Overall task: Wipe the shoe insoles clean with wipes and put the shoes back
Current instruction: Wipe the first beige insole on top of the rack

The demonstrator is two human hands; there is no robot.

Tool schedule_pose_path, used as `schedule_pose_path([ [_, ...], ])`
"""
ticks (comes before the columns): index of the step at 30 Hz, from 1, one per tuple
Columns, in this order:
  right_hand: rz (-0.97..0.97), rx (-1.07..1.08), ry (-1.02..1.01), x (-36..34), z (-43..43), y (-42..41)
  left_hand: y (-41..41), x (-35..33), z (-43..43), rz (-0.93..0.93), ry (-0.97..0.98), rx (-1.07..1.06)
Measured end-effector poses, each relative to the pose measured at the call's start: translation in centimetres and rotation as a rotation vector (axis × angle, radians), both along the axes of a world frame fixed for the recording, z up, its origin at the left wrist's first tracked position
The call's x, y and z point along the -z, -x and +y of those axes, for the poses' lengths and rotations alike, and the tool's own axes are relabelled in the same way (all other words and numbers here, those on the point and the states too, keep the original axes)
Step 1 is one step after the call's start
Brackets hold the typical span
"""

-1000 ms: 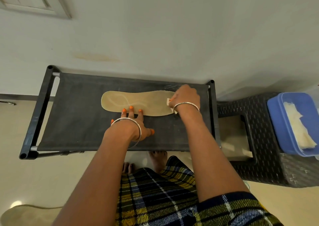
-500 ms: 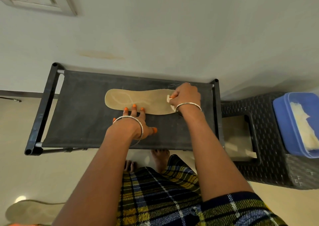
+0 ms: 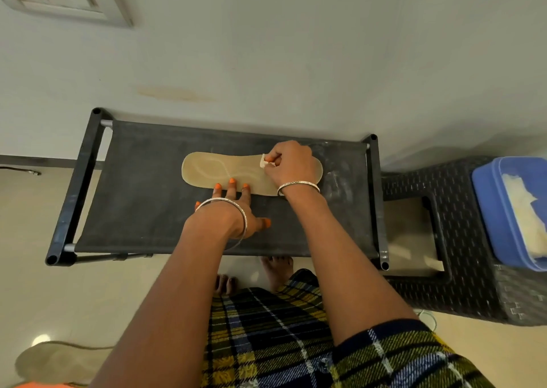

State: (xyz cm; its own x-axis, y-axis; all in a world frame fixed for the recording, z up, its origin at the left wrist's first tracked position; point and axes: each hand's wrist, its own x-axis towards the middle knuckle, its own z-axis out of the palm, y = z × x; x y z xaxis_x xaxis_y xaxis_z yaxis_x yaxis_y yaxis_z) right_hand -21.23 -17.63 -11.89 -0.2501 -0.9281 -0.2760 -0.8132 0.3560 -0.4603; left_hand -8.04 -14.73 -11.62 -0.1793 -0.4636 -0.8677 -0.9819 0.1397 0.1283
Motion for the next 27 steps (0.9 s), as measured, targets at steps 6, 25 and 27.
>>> schedule_pose_path([
  [6, -0.033, -0.230, -0.263, -0.1, 0.0, 0.1, -0.2, 0.0, 0.0, 0.015, -0.001, 0.003],
  [25, -0.026, 0.005, -0.026, 0.6, -0.2, 0.8, -0.1, -0.2, -0.1, 0.013, -0.002, 0.005],
  [27, -0.073, -0.165, -0.189, -0.1, -0.1, 0.6, -0.1, -0.2, 0.0, 0.016, 0.003, 0.003],
])
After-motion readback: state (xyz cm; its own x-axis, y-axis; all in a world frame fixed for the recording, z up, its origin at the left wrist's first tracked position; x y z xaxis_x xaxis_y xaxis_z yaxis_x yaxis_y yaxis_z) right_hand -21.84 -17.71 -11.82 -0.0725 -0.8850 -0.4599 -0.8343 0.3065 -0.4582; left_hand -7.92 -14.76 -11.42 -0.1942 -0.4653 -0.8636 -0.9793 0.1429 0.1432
